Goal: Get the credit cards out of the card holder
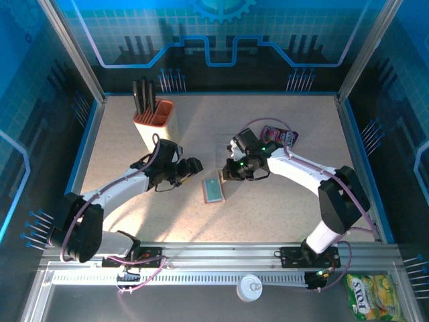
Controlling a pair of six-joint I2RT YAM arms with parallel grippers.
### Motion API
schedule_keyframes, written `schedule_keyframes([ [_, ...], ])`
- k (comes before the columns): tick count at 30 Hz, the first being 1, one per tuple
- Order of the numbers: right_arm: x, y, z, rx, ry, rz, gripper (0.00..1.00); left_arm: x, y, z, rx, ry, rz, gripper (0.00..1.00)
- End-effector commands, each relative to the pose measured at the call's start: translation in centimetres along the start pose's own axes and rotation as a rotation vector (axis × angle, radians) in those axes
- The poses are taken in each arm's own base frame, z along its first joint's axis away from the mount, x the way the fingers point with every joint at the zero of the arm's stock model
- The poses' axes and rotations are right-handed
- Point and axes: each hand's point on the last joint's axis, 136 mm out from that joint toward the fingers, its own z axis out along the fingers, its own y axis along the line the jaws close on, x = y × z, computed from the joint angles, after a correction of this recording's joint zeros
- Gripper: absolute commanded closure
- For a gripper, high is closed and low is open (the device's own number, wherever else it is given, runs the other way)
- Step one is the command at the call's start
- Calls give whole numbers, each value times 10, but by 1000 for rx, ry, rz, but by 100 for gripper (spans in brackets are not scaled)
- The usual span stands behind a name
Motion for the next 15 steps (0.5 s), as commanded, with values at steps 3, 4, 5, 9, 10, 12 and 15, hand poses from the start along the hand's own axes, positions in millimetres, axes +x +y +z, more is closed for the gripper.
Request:
schedule_keyframes([
  [3, 6, -43, -18, 105, -21, 67, 89, 12, 4, 11, 23, 65, -7, 40],
  [4, 6, -47, -20, 110, -22, 71, 89, 13, 4, 13, 22, 69, -7, 41],
  [5, 7, -52, -21, 114, -18, 76, 88, 14, 5, 14, 19, 77, -10, 43],
  [9, 12, -64, -20, 130, -6, 83, 89, 23, 7, 21, 13, 104, -16, 49],
  [10, 14, -66, -19, 135, -1, 84, 89, 25, 7, 23, 13, 111, -15, 51],
  [12, 17, -71, -16, 144, 9, 86, 89, 31, 7, 26, 9, 127, -14, 53],
  [15, 22, -79, -11, 163, 17, 93, 89, 39, 9, 31, -3, 151, -16, 59],
])
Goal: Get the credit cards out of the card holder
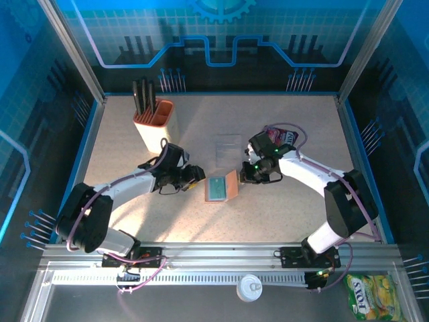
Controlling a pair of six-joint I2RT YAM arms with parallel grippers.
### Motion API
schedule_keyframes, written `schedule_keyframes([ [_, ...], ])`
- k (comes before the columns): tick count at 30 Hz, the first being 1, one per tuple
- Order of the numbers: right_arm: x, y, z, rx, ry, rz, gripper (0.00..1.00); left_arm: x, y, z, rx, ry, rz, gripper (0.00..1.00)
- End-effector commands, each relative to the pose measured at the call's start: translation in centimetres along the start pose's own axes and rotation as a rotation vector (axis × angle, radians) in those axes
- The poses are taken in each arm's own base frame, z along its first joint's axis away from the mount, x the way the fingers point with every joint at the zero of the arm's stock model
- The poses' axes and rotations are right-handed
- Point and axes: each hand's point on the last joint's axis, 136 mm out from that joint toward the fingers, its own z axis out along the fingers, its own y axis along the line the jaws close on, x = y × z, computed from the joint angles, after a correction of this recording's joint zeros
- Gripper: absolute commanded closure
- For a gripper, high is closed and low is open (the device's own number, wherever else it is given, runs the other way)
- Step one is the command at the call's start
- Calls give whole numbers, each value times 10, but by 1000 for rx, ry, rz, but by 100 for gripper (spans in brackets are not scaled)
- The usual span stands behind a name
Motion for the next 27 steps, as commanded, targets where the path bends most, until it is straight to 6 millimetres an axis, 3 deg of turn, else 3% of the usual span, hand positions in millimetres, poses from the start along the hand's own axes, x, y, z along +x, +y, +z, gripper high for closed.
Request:
schedule_keyframes([
  [1, 8, -15, 3, 41, 15, 1, 89, 13, 2, 8, 1, 49, -11, 61],
  [6, 8, -26, 7, 85, -1, 9, 89, 17, 8, 14, -19, 56, -30, 69],
  [15, 1, -23, 18, 72, 3, 9, 89, 22, 16, 29, -42, 112, -61, 81],
  [27, 4, -30, 31, 85, 28, 26, 89, 25, 34, 40, -106, 150, -91, 89],
])
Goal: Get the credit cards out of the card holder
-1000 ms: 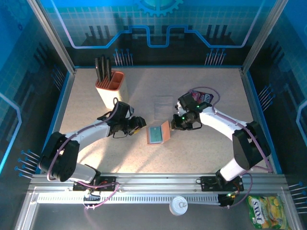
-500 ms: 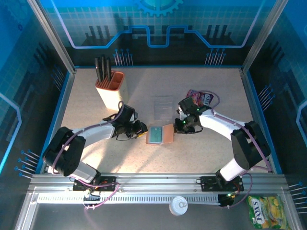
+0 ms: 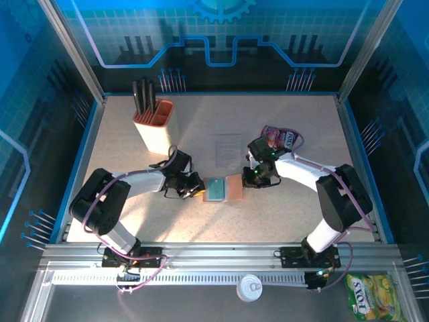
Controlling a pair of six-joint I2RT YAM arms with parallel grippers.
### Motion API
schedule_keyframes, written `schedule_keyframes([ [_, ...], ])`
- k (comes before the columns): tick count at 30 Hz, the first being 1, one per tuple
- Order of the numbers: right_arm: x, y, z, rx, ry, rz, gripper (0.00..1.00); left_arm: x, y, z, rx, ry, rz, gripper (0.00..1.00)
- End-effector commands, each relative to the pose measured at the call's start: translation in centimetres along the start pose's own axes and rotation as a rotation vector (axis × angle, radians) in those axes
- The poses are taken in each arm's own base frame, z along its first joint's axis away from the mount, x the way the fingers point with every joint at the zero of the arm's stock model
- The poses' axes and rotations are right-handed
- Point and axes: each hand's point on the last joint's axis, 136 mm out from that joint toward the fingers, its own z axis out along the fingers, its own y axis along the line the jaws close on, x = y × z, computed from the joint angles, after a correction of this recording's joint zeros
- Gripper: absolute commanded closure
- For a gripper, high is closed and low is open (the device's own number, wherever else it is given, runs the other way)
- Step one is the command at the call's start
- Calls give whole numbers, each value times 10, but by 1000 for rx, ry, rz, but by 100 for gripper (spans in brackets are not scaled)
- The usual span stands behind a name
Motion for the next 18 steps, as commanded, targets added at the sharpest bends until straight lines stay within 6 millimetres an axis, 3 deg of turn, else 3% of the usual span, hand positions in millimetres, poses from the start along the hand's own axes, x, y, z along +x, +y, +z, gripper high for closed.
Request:
schedule_keyframes([
  [1, -2, -6, 8, 6, 6, 15, 89, 3, 1, 5, -8, 38, -15, 89],
  [18, 8, -40, 15, 164, 14, 21, 86, 4, 47, 8, -131, 55, -143, 91],
])
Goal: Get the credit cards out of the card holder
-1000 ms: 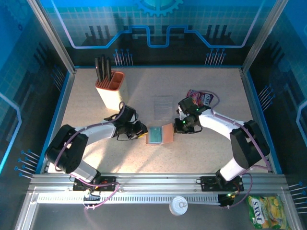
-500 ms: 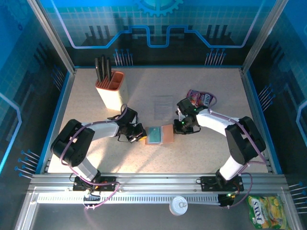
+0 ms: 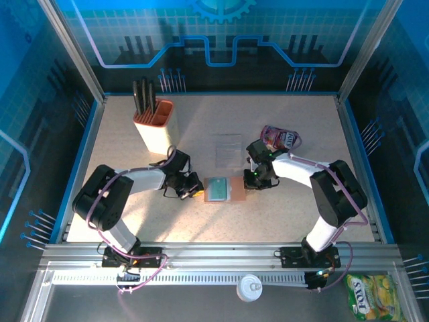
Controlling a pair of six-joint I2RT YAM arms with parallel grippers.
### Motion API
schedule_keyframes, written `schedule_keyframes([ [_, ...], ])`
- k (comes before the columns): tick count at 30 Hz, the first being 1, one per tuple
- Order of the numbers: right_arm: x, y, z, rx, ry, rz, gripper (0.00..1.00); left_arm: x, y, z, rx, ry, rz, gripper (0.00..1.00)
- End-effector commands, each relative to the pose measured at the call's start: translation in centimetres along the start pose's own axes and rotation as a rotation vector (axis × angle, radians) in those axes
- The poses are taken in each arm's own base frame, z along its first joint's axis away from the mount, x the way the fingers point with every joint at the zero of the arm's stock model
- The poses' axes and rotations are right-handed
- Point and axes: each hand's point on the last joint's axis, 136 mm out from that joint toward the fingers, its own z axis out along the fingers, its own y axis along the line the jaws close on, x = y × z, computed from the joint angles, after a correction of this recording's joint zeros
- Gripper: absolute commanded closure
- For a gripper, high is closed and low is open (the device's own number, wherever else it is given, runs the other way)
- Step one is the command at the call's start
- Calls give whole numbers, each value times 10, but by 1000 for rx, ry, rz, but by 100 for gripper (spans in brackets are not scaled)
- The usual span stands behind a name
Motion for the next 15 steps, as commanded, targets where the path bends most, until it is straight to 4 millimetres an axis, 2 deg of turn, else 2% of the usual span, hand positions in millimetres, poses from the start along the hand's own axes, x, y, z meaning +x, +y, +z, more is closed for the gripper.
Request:
schedule_keyframes([
  [1, 7, -20, 1, 75, 7, 11, 86, 8, 39, 5, -125, 31, -97, 91],
  [5, 8, -24, -1, 96, 1, 8, 84, 8, 48, 4, -148, 27, -124, 91],
  [7, 8, -23, -2, 87, -4, 8, 80, 8, 47, 3, -135, 24, -127, 91],
  [11, 7, -20, -5, 76, -6, 13, 66, 5, 36, -3, -114, 14, -111, 90],
  [15, 4, -18, -12, 77, -17, 1, 59, 0, 20, -13, -77, -12, -79, 88],
])
